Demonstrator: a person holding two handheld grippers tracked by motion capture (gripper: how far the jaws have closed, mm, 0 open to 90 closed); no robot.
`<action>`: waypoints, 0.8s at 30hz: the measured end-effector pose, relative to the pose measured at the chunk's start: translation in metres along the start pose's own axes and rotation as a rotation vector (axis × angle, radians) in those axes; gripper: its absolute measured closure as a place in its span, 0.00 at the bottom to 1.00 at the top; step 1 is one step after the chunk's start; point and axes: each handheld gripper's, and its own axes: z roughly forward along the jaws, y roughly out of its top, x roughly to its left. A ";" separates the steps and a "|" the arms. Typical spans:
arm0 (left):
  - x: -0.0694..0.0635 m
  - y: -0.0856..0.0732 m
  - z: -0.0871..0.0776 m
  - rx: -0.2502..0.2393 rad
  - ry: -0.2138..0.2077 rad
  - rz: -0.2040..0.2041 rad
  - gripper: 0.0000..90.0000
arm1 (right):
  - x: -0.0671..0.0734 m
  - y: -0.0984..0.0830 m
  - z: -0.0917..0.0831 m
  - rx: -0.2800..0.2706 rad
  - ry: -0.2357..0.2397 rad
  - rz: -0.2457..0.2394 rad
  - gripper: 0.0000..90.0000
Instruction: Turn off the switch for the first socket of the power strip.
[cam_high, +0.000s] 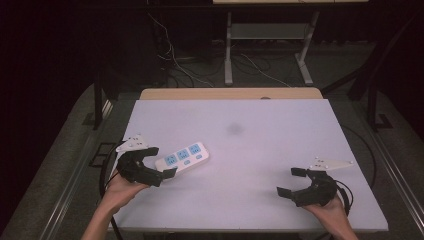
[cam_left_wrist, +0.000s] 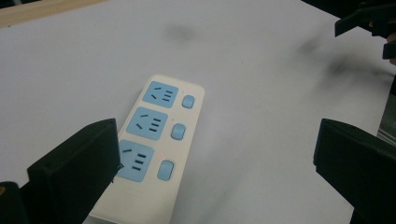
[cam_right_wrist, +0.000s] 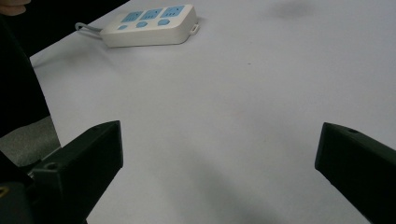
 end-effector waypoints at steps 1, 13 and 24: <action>0.002 0.000 0.001 0.005 0.000 -0.001 0.00 | 0.000 0.000 0.000 0.001 0.000 0.000 0.01; 0.011 0.003 0.010 0.058 0.001 -0.004 0.00 | 0.000 -0.001 0.001 0.009 0.005 -0.004 0.01; 0.024 0.013 0.018 0.117 -0.001 -0.003 0.00 | 0.000 -0.001 0.002 0.014 0.002 -0.006 0.01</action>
